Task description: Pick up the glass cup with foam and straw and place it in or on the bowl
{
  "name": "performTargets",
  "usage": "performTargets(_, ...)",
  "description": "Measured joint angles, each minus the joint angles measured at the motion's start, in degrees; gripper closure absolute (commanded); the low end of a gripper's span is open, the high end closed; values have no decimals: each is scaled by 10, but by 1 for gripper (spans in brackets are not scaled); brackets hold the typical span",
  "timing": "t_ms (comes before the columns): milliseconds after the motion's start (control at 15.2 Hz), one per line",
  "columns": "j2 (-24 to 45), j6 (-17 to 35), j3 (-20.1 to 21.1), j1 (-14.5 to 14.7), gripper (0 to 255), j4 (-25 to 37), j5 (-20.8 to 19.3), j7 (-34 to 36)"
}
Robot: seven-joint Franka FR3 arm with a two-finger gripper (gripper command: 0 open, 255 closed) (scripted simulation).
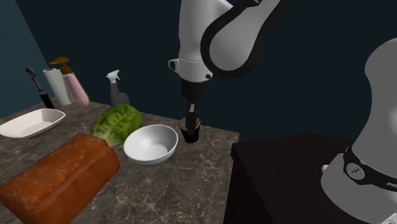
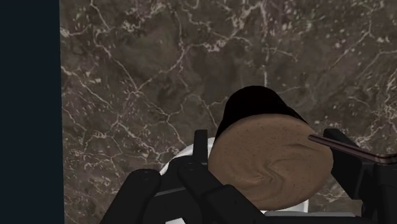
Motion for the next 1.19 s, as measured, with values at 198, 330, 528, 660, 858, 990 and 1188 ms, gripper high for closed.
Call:
performTargets(198, -22, -27, 1, -1, 255, 5, -13, 10)
performTargets(330, -37, -42, 1, -2, 255, 7, -21, 14)
performTargets(528, -29, -66, 1, 1, 255, 38, -14, 11)
performTargets(660, 8, -73, 0, 3, 255, 80, 8, -5)
performTargets(858, 71, -93, 4, 3, 255, 160, 44, -27)
performTargets(990, 112, -108, 8, -3, 255, 212, 65, -42)
performTargets(1188, 175, -134, 16, -14, 255, 298, 91, -57)
